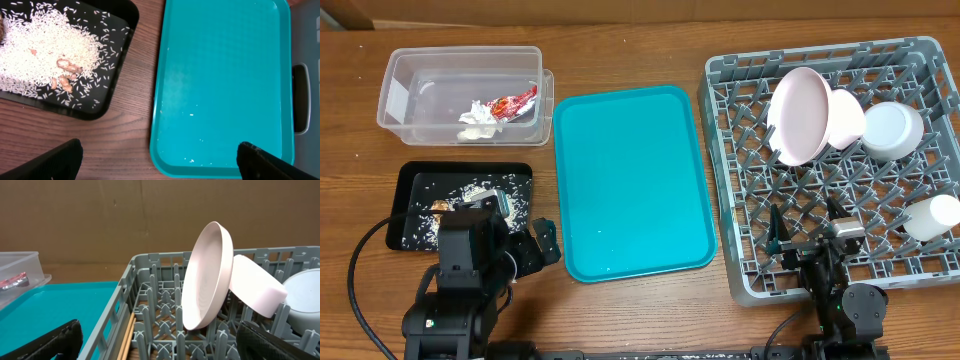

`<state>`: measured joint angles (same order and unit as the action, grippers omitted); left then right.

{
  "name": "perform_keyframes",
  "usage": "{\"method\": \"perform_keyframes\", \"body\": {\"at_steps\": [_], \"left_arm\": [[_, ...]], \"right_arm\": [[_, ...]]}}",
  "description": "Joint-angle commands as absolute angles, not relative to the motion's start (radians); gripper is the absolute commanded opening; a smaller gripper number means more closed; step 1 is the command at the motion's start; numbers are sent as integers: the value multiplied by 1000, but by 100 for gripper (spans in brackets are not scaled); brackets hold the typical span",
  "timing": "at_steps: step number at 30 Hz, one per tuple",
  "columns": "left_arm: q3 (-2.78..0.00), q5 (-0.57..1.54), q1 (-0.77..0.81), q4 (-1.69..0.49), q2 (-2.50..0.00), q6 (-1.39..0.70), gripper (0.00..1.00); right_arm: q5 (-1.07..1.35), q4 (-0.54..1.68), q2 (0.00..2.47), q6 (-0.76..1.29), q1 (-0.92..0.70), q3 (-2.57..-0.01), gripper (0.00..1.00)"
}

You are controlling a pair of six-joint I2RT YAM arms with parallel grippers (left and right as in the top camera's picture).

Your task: Sort waste into correct bins and load items into the dishwasher

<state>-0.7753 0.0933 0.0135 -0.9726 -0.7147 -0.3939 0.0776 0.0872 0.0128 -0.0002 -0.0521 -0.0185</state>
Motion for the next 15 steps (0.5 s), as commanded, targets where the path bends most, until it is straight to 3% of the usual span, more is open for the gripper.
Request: {"method": "perform_keyframes", "body": {"at_steps": [1,15], "left_arm": [[-769,101,15,-971,-713,-408,100],[-764,87,15,-990,-645,-403,100]], "right_arm": [[73,79,3,0,-47,-8,100],[72,79,3,0,-47,-8,100]]}}
